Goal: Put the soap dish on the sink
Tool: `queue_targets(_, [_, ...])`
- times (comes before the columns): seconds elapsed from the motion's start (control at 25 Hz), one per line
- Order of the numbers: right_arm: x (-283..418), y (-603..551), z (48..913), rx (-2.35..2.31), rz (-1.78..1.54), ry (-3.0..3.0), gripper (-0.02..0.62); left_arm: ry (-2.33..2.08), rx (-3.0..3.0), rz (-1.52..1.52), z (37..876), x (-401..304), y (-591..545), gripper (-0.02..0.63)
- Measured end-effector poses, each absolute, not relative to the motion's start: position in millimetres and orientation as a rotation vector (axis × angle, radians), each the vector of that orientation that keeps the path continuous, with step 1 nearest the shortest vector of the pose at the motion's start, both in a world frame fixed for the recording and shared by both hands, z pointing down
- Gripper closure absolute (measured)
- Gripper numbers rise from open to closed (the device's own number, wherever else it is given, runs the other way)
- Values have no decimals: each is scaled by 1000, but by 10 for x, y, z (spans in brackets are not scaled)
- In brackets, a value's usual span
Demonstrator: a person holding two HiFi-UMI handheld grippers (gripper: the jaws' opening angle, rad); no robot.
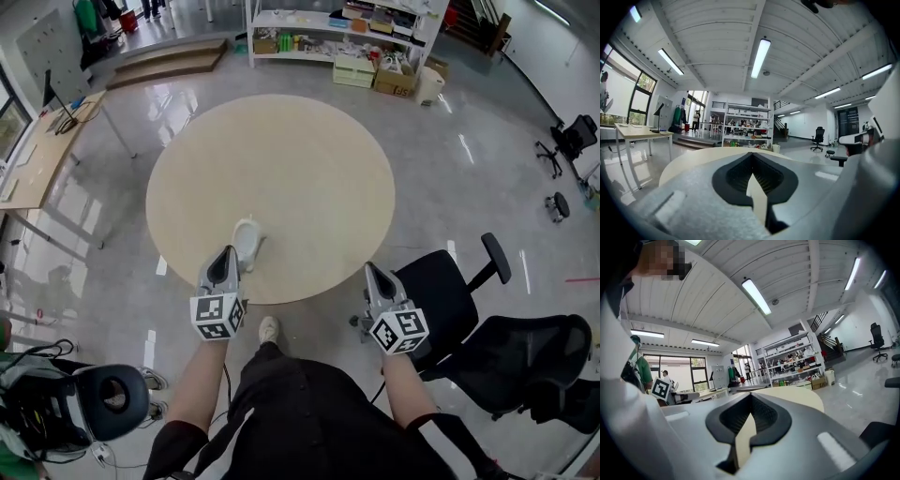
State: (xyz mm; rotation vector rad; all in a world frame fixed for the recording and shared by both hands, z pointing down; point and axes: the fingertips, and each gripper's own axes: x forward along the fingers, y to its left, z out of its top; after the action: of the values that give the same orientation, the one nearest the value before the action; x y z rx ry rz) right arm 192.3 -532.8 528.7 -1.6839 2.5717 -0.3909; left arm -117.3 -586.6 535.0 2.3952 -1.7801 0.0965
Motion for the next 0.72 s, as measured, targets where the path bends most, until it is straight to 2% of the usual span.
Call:
queue_targets(0.24, [2059, -4991, 5068, -1630, -360, 2575, 591, -1808, 2459, 22, 4923, -984, -5234, 606])
queue_targets(0.72, [1677, -4755, 5172, -1644, -306, 2581, 592, -1821, 2491, -42, 4944, -1536, -4855, 606])
